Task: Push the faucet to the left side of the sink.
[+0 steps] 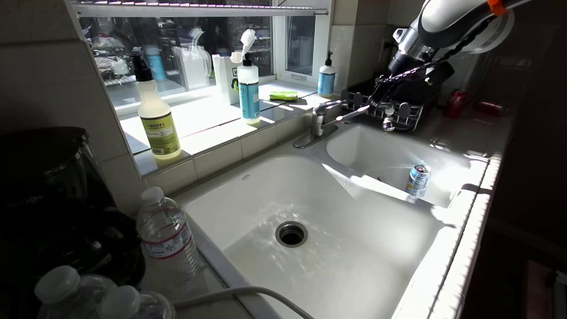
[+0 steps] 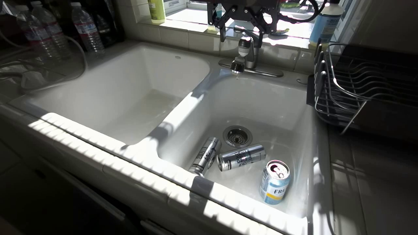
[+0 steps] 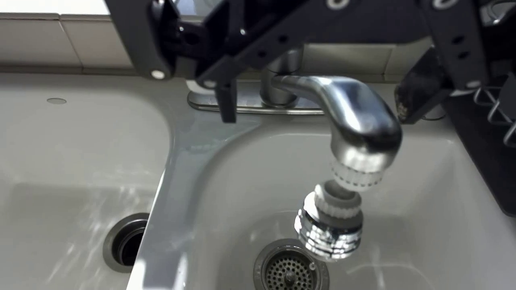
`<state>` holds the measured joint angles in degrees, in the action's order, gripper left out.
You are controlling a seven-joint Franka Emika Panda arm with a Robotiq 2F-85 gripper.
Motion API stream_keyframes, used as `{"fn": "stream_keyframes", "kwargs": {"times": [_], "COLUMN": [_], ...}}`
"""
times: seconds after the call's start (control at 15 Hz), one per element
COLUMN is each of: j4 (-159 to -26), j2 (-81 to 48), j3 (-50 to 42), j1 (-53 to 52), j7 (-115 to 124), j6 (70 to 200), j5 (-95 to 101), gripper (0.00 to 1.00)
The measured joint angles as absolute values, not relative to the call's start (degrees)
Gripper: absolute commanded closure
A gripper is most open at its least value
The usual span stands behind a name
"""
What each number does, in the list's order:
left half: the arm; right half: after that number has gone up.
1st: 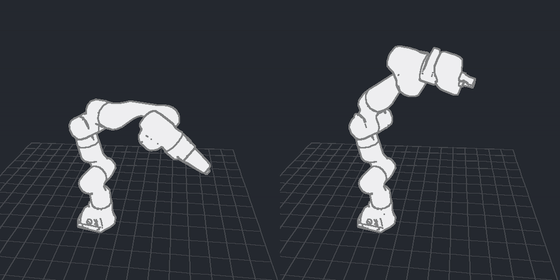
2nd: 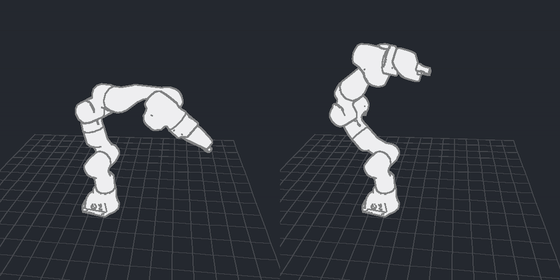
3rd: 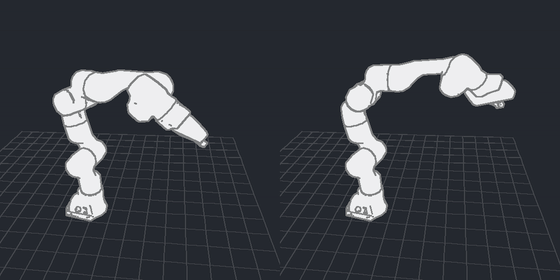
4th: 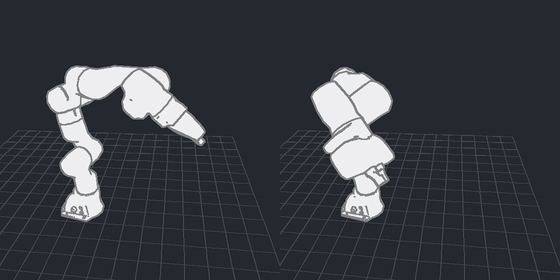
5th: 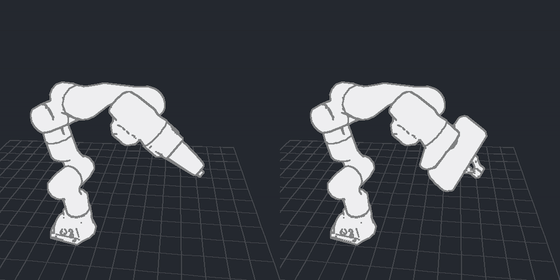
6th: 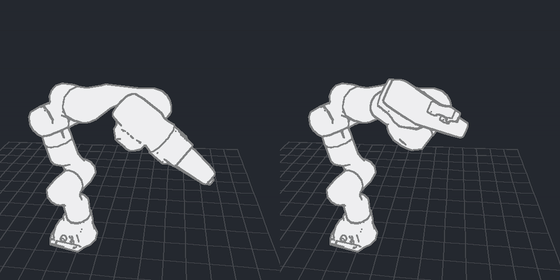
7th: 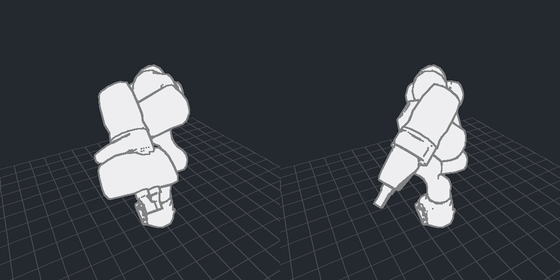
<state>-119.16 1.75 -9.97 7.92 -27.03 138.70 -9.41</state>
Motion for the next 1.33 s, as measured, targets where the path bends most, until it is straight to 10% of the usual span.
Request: {"fn": "stream_keyframes", "kwargs": {"times": [1.33], "j4": [-118.5], "j2": [1.8], "j3": [-8.4], "j1": [7.8], "j7": [-20.8], "j6": [132.6], "j5": [-8.7], "gripper": [0.0]}}
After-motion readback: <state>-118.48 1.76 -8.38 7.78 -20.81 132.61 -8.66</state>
